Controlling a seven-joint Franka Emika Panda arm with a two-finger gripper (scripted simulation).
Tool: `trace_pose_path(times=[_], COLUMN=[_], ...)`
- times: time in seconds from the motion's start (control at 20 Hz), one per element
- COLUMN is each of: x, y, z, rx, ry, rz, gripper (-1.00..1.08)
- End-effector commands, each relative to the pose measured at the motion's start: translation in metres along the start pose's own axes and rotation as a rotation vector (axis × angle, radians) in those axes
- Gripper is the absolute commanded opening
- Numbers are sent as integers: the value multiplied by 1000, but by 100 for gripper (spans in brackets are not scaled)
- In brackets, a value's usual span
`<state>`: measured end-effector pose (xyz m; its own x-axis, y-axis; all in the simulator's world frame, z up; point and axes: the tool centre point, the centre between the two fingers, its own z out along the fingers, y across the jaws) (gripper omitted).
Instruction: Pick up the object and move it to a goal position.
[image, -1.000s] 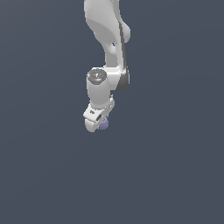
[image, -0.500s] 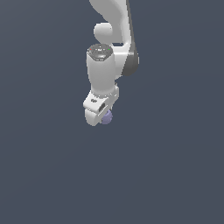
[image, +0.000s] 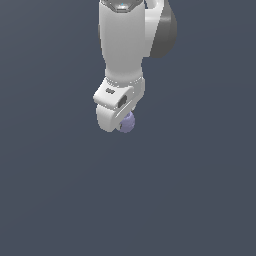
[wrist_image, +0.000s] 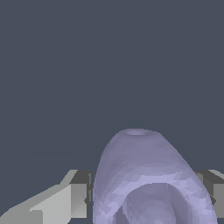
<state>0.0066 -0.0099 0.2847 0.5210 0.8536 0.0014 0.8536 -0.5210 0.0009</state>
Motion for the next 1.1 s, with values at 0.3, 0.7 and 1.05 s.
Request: trace_pose_path(times=[0.3, 0.7, 1.05], x=[22, 33, 36], y=[9, 15, 17], z=[-69, -100, -107], rx=[1, 1, 1], ry=[-1, -1, -1], rz=[1, 1, 2], gripper=[-100, -100, -100])
